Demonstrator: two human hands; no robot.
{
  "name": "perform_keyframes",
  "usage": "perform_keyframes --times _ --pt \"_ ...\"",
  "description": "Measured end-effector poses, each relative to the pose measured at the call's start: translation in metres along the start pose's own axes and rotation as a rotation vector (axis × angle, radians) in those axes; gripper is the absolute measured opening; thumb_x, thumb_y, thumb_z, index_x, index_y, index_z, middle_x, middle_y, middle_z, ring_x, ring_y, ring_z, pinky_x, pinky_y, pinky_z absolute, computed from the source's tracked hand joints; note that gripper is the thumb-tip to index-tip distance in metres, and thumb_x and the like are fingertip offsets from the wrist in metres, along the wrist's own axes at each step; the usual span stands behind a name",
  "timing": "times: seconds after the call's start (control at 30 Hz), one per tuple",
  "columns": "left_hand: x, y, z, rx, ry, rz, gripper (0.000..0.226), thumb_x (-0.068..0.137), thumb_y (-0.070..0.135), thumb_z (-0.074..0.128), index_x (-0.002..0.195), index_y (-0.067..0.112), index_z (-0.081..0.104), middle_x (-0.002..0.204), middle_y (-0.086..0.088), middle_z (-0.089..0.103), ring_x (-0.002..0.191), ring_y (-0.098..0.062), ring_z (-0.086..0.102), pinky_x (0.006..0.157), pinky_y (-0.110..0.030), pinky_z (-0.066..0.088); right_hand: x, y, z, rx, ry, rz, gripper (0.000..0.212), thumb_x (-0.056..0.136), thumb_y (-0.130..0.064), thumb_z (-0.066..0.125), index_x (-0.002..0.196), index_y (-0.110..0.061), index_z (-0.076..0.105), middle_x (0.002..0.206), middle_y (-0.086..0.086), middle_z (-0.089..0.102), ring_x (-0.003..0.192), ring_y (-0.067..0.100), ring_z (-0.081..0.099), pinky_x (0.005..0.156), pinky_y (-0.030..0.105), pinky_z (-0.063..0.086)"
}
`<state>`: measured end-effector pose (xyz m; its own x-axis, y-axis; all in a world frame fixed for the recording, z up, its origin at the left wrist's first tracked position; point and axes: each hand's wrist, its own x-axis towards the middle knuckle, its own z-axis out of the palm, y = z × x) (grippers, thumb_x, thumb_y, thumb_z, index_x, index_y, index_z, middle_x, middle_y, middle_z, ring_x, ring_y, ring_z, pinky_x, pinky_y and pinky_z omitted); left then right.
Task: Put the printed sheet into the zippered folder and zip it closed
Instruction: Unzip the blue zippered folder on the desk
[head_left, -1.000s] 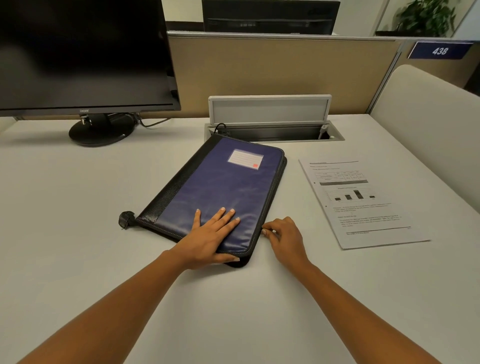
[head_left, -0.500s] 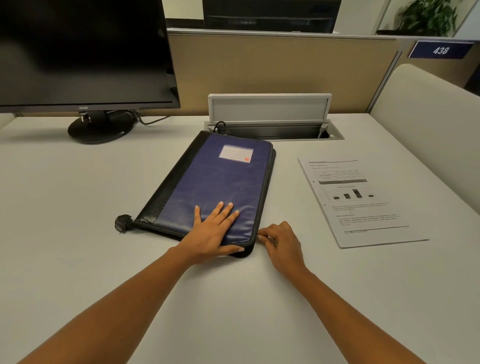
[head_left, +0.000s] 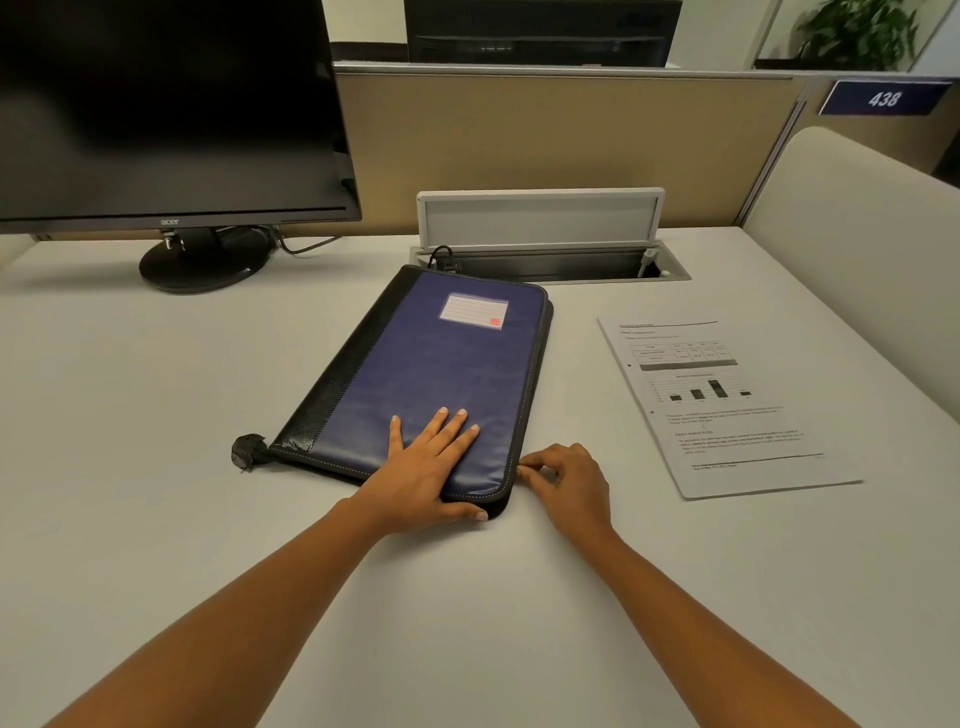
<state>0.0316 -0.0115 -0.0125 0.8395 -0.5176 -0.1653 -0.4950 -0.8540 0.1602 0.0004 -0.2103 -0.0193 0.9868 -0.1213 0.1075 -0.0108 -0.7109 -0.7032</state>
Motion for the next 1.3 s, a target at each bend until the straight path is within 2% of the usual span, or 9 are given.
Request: perform_keyframes --times 0.17,0.37,0.63,0.8,0.97,1.1,1.17,1.3 --pt "0.000 0.001 -0.001 0.009 -0.004 -0.002 0.094 0.077 0.072 0.038 0.145 0.027 -0.009 0.156 0.003 -0.013 0.142 -0.017 -0.016 0.107 -0.057 -0.016 -0.001 0.001 0.000 -0.009 -0.039 -0.025 0.017 0.083 -0.028 0.063 0.096 -0.021 0.071 0.091 -0.002 0.069 0.083 0.005 0.042 0.060 0.018 0.032" --pt "0.000 0.002 0.002 0.038 0.020 -0.018 0.087 0.081 0.068 0.035 0.145 0.027 -0.008 0.156 0.003 -0.012 0.143 -0.017 -0.015 0.107 -0.059 -0.015 -0.007 -0.001 -0.006 0.137 -0.117 -0.026 0.012 0.080 -0.022 0.067 0.088 -0.016 0.073 0.087 0.003 0.069 0.081 0.010 0.045 0.063 0.012 0.034" --pt "0.002 0.004 0.003 0.051 0.016 -0.048 0.087 0.082 0.068 0.036 0.145 0.028 -0.010 0.156 0.003 -0.012 0.143 -0.018 -0.015 0.107 -0.059 -0.014 -0.025 -0.003 -0.008 0.154 -0.190 -0.074 0.013 0.079 -0.021 0.069 0.087 -0.013 0.074 0.085 0.003 0.070 0.081 0.009 0.046 0.065 0.009 0.035" --pt "0.001 0.005 0.002 0.048 0.013 -0.057 0.088 0.081 0.067 0.039 0.145 0.028 -0.009 0.156 0.003 -0.011 0.143 -0.018 -0.014 0.107 -0.059 -0.014 -0.028 -0.007 -0.007 0.170 -0.197 -0.085 0.011 0.078 -0.020 0.069 0.085 -0.013 0.074 0.083 0.003 0.070 0.082 0.012 0.048 0.068 0.015 0.037" --pt "-0.001 0.003 -0.003 0.005 0.031 -0.022 0.089 0.080 0.066 0.043 0.146 0.029 -0.004 0.157 0.004 -0.008 0.144 -0.016 -0.009 0.109 -0.057 -0.011 -0.024 -0.006 -0.006 0.178 -0.158 -0.069 0.008 0.079 -0.019 0.069 0.084 -0.014 0.073 0.084 0.002 0.070 0.082 0.012 0.049 0.066 0.017 0.040" --pt "-0.011 -0.011 -0.007 0.006 0.065 0.035 0.085 0.082 0.066 0.041 0.146 0.027 0.003 0.157 0.002 -0.002 0.144 -0.014 -0.003 0.115 -0.043 -0.005 -0.019 0.000 -0.011 0.170 -0.094 -0.029 0.006 0.079 -0.018 0.068 0.081 -0.013 0.072 0.079 -0.003 0.066 0.082 0.016 0.051 0.069 0.027 0.043" --pt "-0.016 -0.019 -0.011 0.025 0.077 0.020 0.079 0.085 0.063 0.039 0.146 0.026 0.005 0.157 0.001 0.001 0.144 -0.016 -0.001 0.116 -0.039 -0.002 -0.013 0.008 -0.019 0.179 -0.028 0.021 0.004 0.078 -0.015 0.069 0.079 -0.013 0.072 0.076 -0.005 0.063 0.083 0.018 0.053 0.070 0.028 0.043" --pt "-0.020 -0.029 -0.017 0.065 0.077 -0.071 0.069 0.091 0.053 0.032 0.146 0.019 0.008 0.157 -0.004 0.007 0.144 -0.020 0.004 0.117 -0.033 0.006 0.006 0.021 -0.037 0.134 0.073 0.115 0.005 0.079 -0.016 0.067 0.079 -0.013 0.071 0.081 0.002 0.066 0.085 0.025 0.055 0.073 0.037 0.043"
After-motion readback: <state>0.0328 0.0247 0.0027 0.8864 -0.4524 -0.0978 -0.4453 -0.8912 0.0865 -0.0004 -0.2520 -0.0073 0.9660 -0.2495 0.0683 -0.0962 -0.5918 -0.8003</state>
